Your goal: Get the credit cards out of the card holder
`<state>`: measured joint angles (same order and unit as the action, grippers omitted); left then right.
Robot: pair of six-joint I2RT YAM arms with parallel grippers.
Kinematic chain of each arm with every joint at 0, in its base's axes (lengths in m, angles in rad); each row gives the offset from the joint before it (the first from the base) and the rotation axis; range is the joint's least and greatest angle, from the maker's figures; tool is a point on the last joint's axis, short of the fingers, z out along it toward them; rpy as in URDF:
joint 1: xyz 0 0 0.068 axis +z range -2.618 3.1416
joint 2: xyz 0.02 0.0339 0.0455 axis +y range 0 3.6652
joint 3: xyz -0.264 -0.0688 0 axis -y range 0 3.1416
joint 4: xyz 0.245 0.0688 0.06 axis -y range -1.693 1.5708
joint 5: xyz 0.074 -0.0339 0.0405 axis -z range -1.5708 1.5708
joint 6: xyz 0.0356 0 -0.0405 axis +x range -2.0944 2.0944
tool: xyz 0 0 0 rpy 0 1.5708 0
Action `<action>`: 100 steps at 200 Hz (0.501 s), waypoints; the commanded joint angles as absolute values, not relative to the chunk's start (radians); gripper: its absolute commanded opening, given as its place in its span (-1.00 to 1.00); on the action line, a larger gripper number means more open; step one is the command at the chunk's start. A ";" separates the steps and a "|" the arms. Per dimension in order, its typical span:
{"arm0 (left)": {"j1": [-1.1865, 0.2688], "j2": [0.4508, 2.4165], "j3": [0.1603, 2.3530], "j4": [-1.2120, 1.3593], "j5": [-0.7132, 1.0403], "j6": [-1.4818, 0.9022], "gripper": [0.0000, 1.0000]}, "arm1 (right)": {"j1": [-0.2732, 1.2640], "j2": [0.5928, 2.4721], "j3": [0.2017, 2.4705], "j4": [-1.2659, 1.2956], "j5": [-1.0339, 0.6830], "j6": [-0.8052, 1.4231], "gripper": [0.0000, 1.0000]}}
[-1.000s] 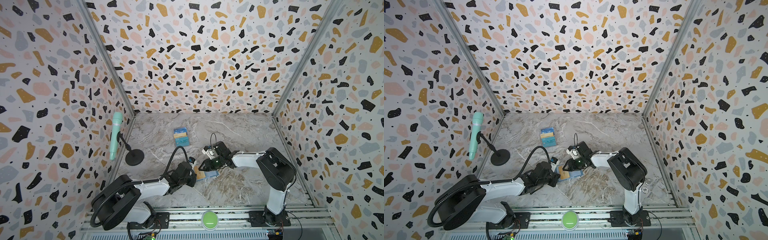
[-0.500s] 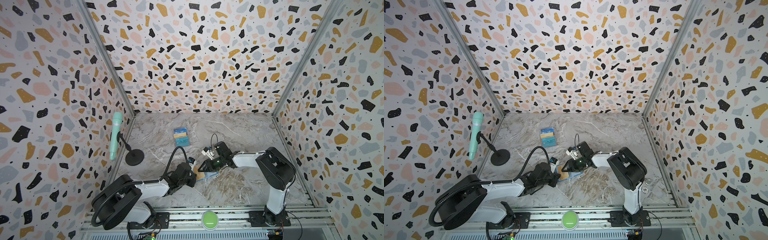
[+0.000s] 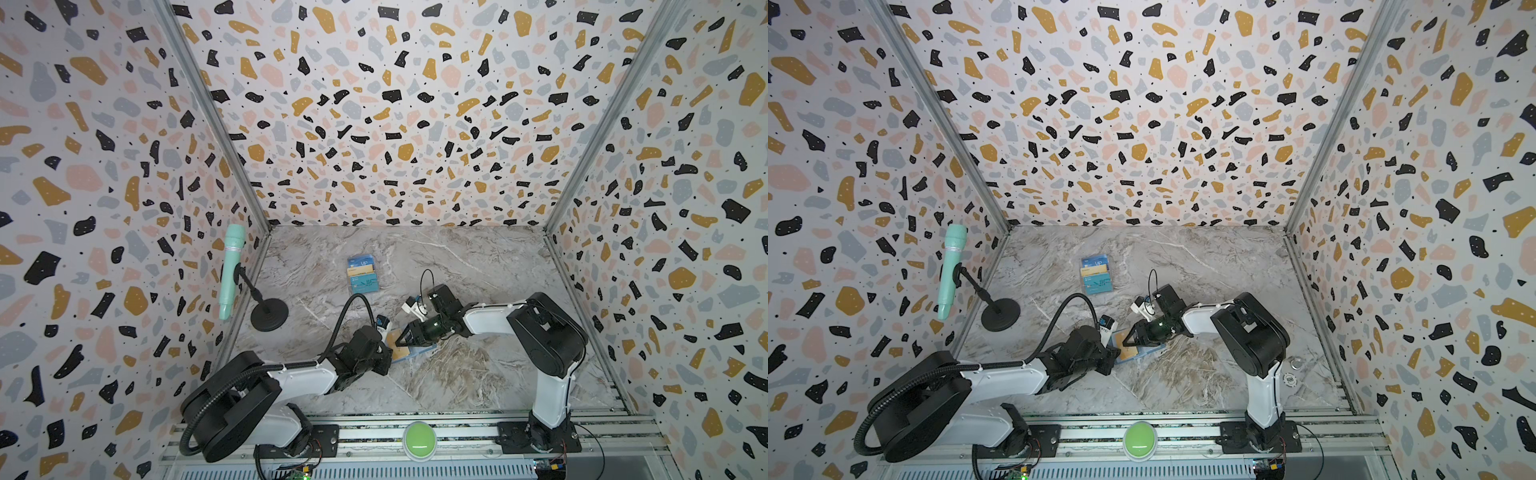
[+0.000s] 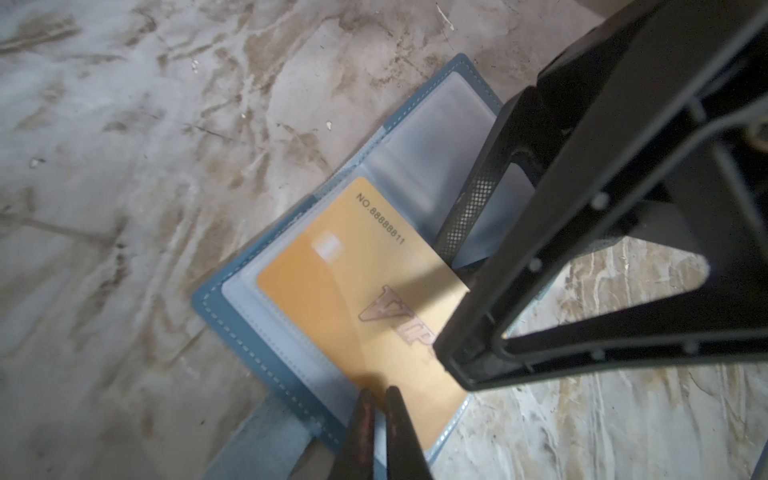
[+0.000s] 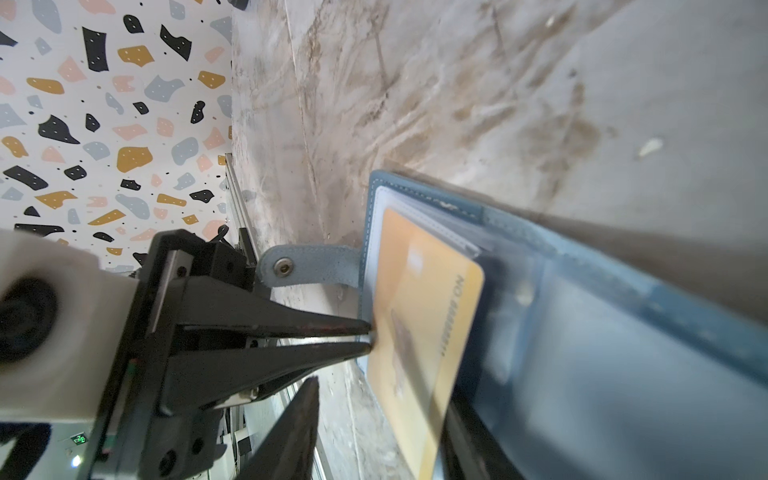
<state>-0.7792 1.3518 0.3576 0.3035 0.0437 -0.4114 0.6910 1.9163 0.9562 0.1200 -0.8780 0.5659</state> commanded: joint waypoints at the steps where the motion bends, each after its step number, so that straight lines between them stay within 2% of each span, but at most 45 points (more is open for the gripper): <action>1: -0.778 1.338 0.336 0.259 0.016 -0.405 -0.78 | 0.703 1.950 0.975 0.070 -0.900 0.538 -0.06; 65: -0.775 1.319 0.321 0.258 -0.003 -0.404 -0.78 | 0.710 1.964 0.999 0.051 -0.910 0.522 -0.16; 100: -0.775 1.301 0.316 0.227 -0.018 -0.410 -0.78 | 0.700 1.959 0.966 0.158 -0.972 0.583 -0.20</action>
